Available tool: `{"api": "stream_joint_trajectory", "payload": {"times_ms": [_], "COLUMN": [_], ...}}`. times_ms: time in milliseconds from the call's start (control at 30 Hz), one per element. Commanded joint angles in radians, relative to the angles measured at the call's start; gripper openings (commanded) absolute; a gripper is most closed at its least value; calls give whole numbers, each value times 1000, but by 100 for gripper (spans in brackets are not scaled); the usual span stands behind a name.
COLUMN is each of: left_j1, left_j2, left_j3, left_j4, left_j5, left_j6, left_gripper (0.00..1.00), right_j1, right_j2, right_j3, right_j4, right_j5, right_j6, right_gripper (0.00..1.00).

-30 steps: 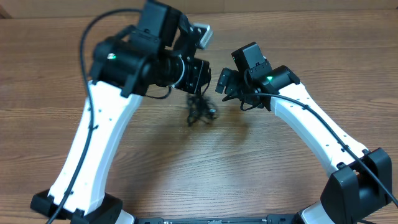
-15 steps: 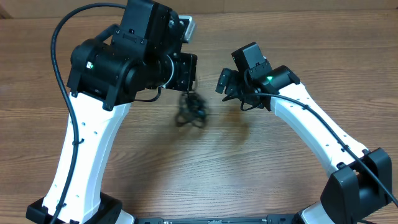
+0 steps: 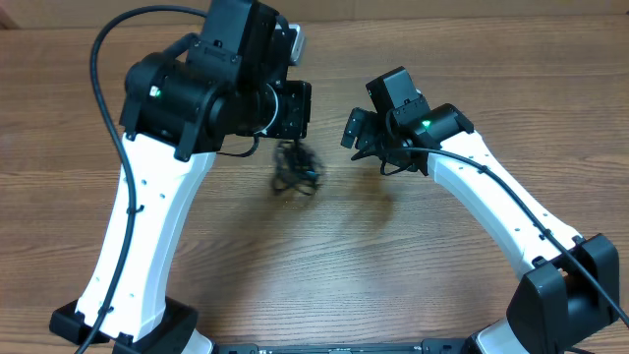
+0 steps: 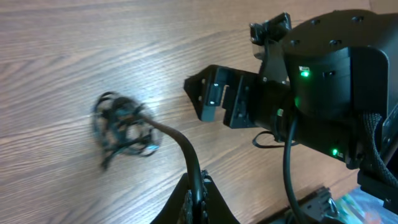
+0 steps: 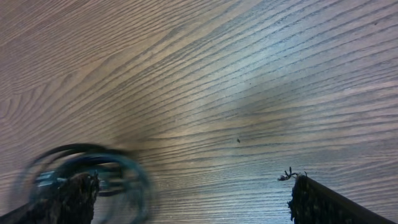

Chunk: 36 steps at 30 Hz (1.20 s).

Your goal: Untangle cables

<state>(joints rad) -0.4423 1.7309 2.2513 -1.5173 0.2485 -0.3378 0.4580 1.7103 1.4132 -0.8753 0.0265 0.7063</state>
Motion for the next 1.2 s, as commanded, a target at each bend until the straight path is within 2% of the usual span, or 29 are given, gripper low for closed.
{"api": "stream_joint_trajectory", "payload": {"times_ms": [0, 133, 200, 233, 267, 400, 800, 933, 1167], "left_j1": [-8, -8, -8, -8, -8, -6, -6, 3, 103], "left_j2": [15, 27, 37, 42, 54, 94, 204, 248, 335], "left_j3": [8, 8, 8, 8, 8, 8, 8, 8, 8], "left_j4": [-2, -24, -43, -56, -79, -127, -150, -154, -169], "left_j5": [56, 45, -6, -37, -74, -115, -129, -209, -200], "left_j6": [24, 45, 45, 42, 42, 42, 42, 25, 25], "left_gripper": [4, 4, 9, 14, 26, 47, 48, 51, 49], "right_j1": [-7, -7, -7, -7, -7, -7, -7, -7, -38], "right_j2": [3, 3, 3, 3, 3, 3, 3, 3, 3], "right_j3": [-6, -6, -6, -6, -6, -6, -6, -6, -6], "right_j4": [2, 2, 2, 2, 2, 1, -2, -10, -47], "right_j5": [9, 9, 9, 9, 9, 9, 10, 30, 50], "right_j6": [0, 0, 0, 0, 0, -1, 0, 0, 0], "right_gripper": [99, 99, 100, 100, 100, 100, 100, 100, 100]}}
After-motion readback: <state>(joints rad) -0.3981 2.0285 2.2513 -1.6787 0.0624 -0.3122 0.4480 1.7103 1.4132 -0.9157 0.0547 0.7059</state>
